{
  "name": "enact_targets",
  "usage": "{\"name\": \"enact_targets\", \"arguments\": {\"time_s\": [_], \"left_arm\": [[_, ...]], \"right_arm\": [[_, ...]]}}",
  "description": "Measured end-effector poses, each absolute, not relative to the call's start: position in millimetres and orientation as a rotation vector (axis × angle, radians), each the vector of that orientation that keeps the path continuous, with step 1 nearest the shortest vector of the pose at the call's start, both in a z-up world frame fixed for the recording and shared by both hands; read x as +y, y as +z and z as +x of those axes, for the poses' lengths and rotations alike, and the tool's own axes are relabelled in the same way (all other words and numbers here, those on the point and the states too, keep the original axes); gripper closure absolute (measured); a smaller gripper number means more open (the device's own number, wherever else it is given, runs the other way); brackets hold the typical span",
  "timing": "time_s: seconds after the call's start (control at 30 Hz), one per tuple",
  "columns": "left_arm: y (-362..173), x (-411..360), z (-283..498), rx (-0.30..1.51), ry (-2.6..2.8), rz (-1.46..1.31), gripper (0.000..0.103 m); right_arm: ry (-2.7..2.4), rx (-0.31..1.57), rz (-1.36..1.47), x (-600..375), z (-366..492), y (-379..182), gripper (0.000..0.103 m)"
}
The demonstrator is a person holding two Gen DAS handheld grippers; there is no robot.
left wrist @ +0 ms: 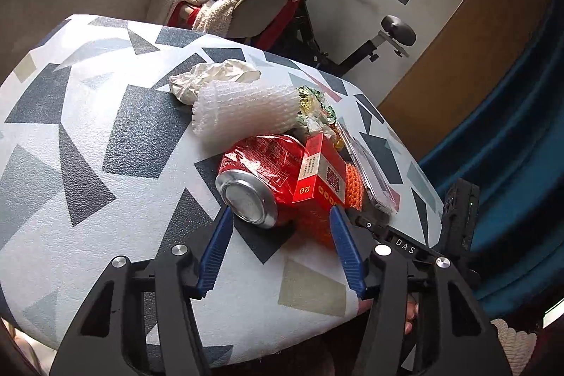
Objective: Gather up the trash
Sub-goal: 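Grasp the red cigarette box with the left gripper while the right gripper grasps the orange foam net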
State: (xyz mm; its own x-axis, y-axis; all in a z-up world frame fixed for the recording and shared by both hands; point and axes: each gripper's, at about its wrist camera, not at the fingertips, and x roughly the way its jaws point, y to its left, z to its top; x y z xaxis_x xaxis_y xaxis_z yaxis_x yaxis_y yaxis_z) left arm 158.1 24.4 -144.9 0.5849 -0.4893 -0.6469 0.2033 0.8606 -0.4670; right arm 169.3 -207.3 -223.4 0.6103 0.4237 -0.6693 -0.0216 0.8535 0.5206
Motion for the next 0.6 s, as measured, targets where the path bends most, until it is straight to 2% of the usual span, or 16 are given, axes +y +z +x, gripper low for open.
{"name": "enact_targets", "arguments": {"time_s": [0.33, 0.6], "left_arm": [[-160, -17, 223, 0.988, -0.487, -0.376, 0.051], [-163, -53, 225, 0.998, -0.485, -0.109, 0.049]], "right_arm": [[0.282, 0.869, 0.474, -207, 168, -226, 0.083], [0.343, 0.875, 0.549, -220, 171, -234, 0.083]]}}
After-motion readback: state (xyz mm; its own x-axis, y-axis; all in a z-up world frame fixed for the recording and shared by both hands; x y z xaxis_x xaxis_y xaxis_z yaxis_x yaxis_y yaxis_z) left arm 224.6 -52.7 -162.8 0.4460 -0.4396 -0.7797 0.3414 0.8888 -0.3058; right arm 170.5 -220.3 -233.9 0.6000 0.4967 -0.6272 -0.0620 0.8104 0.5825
